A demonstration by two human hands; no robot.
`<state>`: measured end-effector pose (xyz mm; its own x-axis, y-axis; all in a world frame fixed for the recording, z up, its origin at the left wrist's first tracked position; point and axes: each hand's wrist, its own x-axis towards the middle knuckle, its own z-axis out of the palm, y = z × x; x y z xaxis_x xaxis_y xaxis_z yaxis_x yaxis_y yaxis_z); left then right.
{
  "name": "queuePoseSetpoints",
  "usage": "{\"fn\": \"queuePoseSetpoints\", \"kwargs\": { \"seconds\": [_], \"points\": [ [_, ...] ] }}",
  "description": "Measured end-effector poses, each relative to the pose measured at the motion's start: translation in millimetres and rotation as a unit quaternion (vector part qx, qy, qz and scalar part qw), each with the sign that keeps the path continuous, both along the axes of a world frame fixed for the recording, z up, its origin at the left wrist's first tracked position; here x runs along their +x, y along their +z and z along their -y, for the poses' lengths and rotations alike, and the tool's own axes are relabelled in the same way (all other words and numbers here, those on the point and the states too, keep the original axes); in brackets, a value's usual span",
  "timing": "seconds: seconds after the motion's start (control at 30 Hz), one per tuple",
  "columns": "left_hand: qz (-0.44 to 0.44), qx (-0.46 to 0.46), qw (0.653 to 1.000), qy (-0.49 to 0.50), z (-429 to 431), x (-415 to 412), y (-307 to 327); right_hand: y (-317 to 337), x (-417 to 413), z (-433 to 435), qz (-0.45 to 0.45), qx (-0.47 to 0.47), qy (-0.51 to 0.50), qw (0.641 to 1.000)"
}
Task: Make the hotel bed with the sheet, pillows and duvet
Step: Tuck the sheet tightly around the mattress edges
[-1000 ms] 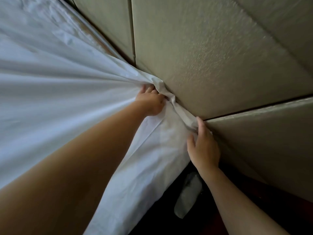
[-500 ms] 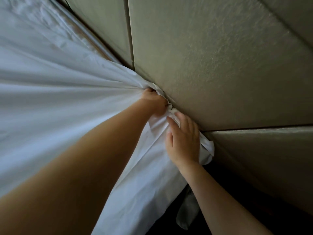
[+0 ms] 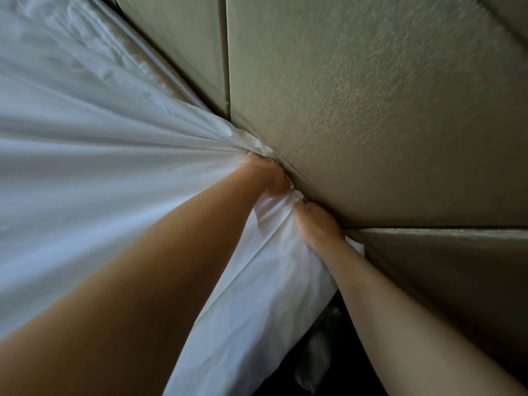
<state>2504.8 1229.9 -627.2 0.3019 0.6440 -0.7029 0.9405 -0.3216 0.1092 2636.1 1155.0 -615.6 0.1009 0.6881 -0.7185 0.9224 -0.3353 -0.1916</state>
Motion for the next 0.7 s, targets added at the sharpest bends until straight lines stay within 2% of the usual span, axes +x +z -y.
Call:
{"fn": "queuePoseSetpoints", "kwargs": {
  "seconds": [0.1, 0.17, 0.27, 0.33, 0.43, 0.53, 0.63, 0.7],
  "points": [
    [0.05, 0.035, 0.998, 0.024, 3.7, -1.0, -0.1, -4.5, 3.3, -3.8, -0.045, -0.006, -0.054, 0.997],
    [0.133, 0.081, 0.986, 0.054, 11.3, -10.7, 1.7, -3.2, 5.0, 3.7, -0.062, 0.023, -0.063, 0.996],
    [0.277, 0.107, 0.94, 0.166, 26.4, -30.7, 16.0, 5.8, 0.5, 23.4, -0.051, 0.173, -0.025, 0.983],
    [0.313, 0.091, 0.909, 0.261, 31.4, -44.7, 31.4, 13.6, -11.7, 22.3, -0.093, 0.252, 0.009, 0.963],
    [0.297, 0.151, 0.872, 0.357, 28.3, -77.1, 50.4, 25.5, -50.5, -7.4, -0.166, 0.271, 0.028, 0.948],
    [0.247, 0.204, 0.852, 0.414, 18.5, -122.6, 56.2, 37.6, -99.0, -40.4, -0.191, 0.268, 0.042, 0.943],
    [0.216, 0.249, 0.835, 0.44, 6.7, -166.5, 59.2, 42.5, -140.8, -68.9, -0.189, 0.274, 0.086, 0.939],
    [0.185, 0.276, 0.839, 0.43, -1.1, -192.1, 62.2, 46.0, -165.1, -85.3, -0.153, 0.27, 0.137, 0.941]
  ]
}}
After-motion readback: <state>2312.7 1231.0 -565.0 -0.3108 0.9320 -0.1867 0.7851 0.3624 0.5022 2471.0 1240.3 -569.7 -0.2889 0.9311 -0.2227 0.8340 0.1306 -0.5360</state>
